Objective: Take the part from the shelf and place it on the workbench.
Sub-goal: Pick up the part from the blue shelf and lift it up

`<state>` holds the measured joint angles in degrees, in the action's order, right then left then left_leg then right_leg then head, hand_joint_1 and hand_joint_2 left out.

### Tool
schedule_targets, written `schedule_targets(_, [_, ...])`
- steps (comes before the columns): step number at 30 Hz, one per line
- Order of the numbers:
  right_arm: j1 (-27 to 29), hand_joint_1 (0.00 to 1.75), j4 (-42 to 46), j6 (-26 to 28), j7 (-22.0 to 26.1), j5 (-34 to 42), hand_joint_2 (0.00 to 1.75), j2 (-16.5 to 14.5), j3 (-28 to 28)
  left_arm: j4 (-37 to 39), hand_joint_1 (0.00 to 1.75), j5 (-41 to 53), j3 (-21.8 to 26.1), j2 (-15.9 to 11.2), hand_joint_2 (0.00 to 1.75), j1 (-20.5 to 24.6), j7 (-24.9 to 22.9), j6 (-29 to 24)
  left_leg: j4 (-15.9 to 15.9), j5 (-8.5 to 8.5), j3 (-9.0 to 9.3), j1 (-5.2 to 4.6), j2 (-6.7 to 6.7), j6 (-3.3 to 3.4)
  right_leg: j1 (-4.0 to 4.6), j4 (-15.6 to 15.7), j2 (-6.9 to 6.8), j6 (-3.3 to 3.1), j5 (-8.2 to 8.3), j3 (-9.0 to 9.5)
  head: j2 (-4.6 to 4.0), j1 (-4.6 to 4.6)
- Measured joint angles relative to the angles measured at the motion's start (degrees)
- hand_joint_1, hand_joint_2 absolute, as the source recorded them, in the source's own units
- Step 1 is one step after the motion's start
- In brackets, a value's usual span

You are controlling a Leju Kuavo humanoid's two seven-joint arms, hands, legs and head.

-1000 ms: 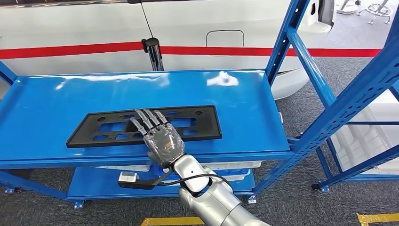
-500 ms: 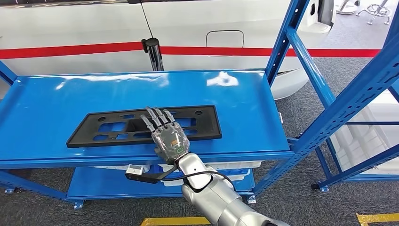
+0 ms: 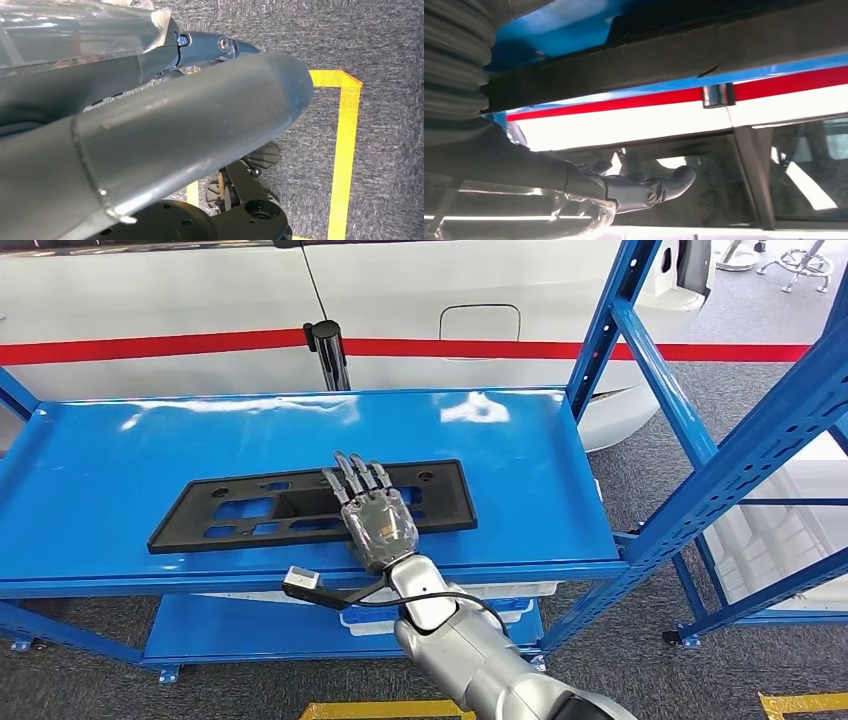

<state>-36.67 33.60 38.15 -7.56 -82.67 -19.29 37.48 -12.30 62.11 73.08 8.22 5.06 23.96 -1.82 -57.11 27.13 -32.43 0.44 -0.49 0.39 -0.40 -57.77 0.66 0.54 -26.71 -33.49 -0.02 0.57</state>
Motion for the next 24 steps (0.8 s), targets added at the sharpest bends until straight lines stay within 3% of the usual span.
schedule_targets(1, [-0.1,1.65,-0.3,0.0,-0.3,-0.1,1.75,0.0,-0.3,0.0,0.00,0.0,0.0,0.0,0.00,0.0,0.0,0.0,0.0,0.00,0.00,0.00,0.00,0.00,0.00,0.0,0.00,0.00,0.00,0.00,0.00,0.00])
schedule_targets(2, [-0.2,1.68,-0.5,0.0,-0.6,-0.2,1.75,0.0,-0.7,0.0,0.00,0.1,0.0,0.0,0.00,0.0,-0.1,0.0,0.0,0.00,0.00,0.00,0.00,0.00,0.00,0.0,0.00,0.00,0.00,0.00,0.00,0.00])
schedule_targets(24, [-0.3,1.63,-1.7,-0.4,-2.5,-2.7,1.75,0.4,-4.1,0.0,0.00,0.9,0.0,0.0,0.00,0.0,-0.1,0.0,0.0,0.00,0.01,0.00,0.00,0.00,0.00,0.0,0.00,0.00,0.00,-0.01,0.00,-0.01])
